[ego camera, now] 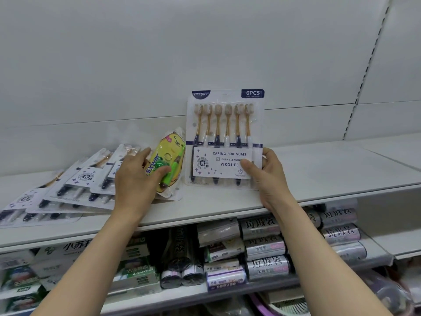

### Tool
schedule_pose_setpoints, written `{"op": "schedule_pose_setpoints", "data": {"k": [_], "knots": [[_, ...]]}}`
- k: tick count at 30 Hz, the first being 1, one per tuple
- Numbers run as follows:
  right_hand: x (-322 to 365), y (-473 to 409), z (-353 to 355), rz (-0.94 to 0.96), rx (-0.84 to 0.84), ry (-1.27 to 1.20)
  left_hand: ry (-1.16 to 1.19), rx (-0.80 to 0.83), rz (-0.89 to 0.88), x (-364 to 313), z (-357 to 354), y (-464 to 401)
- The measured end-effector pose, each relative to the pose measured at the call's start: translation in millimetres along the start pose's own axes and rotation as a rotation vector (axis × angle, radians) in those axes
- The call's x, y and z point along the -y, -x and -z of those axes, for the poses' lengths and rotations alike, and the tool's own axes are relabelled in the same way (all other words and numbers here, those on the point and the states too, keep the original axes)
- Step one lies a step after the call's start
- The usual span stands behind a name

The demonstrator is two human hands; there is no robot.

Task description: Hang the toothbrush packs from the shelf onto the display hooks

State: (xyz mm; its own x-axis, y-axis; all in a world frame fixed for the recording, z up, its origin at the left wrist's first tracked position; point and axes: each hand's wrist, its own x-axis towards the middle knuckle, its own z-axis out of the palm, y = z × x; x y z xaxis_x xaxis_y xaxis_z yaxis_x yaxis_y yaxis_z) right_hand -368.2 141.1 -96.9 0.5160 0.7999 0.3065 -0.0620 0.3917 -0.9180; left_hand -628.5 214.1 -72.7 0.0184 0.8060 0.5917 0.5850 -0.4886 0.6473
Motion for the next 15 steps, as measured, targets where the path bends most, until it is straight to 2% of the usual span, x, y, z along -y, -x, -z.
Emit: {"op": "schedule_pose_setpoints", "data": {"k": [3, 7, 12, 15], "knots": [[0, 1, 0, 0.01, 0.03, -0.009, -0.006, 0.027, 0.028, -7, 1, 2], [2, 3, -1, 0.03, 0.047, -0.021, 0.163, -0.007, 0.196, -10, 8, 17], [10, 13, -4, 0.077, -0.047, -0.069, 0.466, -0.036, 0.365, -6, 28, 39], [19, 30, -12, 0.103, -0.118, -0.135, 0.593, -0.06, 0.391, -2, 53, 52]]}}
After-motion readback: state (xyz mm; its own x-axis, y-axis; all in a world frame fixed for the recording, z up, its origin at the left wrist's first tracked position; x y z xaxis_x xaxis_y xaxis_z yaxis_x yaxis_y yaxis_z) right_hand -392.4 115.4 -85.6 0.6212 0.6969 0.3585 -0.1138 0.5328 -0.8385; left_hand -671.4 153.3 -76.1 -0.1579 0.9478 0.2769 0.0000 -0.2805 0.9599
